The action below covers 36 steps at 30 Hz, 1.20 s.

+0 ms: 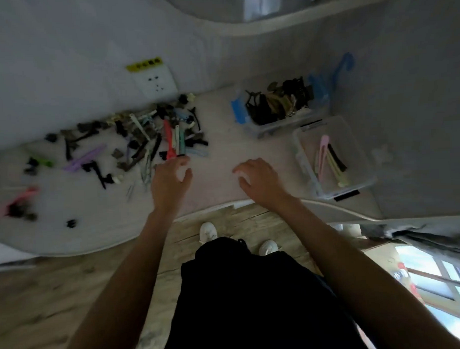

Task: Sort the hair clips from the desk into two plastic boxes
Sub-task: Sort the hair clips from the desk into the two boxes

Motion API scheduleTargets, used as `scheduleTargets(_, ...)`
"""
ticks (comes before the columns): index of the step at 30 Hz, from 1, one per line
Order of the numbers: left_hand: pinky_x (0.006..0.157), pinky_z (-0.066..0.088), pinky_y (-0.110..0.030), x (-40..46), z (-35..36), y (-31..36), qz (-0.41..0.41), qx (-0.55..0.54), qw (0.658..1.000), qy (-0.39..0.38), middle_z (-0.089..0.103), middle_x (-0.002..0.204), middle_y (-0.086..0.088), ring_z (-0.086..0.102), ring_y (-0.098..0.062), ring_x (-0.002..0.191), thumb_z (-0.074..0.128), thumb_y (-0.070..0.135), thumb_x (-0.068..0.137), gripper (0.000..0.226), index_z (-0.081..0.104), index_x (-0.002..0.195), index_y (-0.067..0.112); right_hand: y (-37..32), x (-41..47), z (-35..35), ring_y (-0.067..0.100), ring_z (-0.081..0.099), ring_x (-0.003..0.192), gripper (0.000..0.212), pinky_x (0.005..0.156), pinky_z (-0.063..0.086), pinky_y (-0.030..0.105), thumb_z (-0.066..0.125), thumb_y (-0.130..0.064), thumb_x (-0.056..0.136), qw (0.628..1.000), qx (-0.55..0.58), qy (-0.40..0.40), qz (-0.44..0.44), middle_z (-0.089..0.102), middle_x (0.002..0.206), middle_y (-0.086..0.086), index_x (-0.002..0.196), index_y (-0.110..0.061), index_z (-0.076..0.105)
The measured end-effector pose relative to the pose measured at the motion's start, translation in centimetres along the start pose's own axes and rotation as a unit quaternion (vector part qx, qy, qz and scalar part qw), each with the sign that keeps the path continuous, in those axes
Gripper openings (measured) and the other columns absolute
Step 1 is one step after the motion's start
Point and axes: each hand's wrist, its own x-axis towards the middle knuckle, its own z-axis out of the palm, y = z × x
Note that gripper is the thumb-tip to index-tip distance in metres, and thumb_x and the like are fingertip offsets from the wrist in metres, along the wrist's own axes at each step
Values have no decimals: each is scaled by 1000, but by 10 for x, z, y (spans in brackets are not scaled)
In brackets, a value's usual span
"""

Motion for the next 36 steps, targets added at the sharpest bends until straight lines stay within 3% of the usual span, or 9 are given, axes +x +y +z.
scheduleTargets(6, 89, 47, -43, 21, -27, -77, -170, 44, 984, -12, 51, 127, -16, 49, -35, 115, 61, 26, 83, 49, 49, 128, 13, -53, 80, 42, 28, 47, 119, 41, 101, 33, 37, 45, -3, 89, 997, -51, -34, -45, 51, 133, 11, 129, -12, 49)
scheduleTargets(10, 93, 43, -45, 38, -25, -86, -117, 49, 991, -47, 49, 123, -26, 48, -39, 114, 63, 13, 84, 47, 48, 126, 2, -61, 106, 60, 30, 44, 121, 42, 96, 33, 38, 44, 0, 89, 992, -116, -51, -18, 48, 134, 14, 130, -10, 47)
scheduleTargets(14, 98, 41, -42, 47, -26, -100, -105, 35, 992, -55, 50, 125, -20, 46, -36, 117, 60, 4, 84, 42, 50, 124, 6, -62, 106, 70, 30, 53, 102, 21, 75, 36, 33, 43, -3, 91, 993, -114, 3, 37, 58, 112, 14, 105, -7, 57)
scheduleTargets(19, 90, 43, -40, 45, -28, -103, -75, 27, 995, -53, 42, 130, -20, 48, -37, 114, 55, -3, 82, 44, 49, 125, 5, -60, 97, 51, 33, 56, 101, 31, 84, 43, 36, 49, -4, 86, 989, -48, 43, 133, 53, 117, 17, 116, -10, 55)
scheduleTargets(22, 89, 43, -39, 44, -29, -105, -81, 32, 994, -59, 46, 129, -18, 49, -35, 113, 53, 0, 85, 42, 48, 126, 7, -82, 116, 45, 32, 56, 98, 25, 81, 42, 36, 45, -9, 90, 991, -22, 64, 116, 53, 117, 16, 113, -8, 55)
scheduleTargets(26, 90, 44, -38, 44, -32, -107, -92, 18, 993, -68, 53, 121, -16, 53, -32, 109, 53, 4, 87, 40, 47, 126, 10, -114, 154, 61, 33, 59, 96, 23, 70, 37, 33, 38, -9, 94, 986, -99, 15, 135, 61, 110, 18, 115, -3, 47)
scheduleTargets(28, 90, 45, -40, 45, -33, -107, -96, 2, 993, -70, 57, 117, -16, 56, -32, 106, 55, 6, 87, 38, 49, 124, 10, -121, 168, 71, 33, 60, 97, 26, 72, 39, 33, 39, -10, 94, 978, -139, 19, 152, 62, 111, 19, 119, -3, 46)
scheduleTargets(32, 91, 49, -42, 54, -36, -110, -119, 7, 990, -73, 64, 112, -15, 60, -31, 103, 58, 11, 87, 34, 55, 121, 10, -129, 184, 81, 35, 54, 110, 54, 83, 45, 39, 52, -40, 91, 968, -176, 14, 177, 54, 124, 22, 127, -1, 40)
scheduleTargets(36, 88, 47, -40, 64, -38, -108, -104, 66, 988, -92, 63, 114, -14, 59, -31, 104, 54, 14, 91, 32, 53, 123, 11, -130, 185, 83, 34, 51, 116, 55, 87, 44, 39, 59, -35, 88, 969, -162, 21, 183, 49, 129, 22, 127, -2, 37)
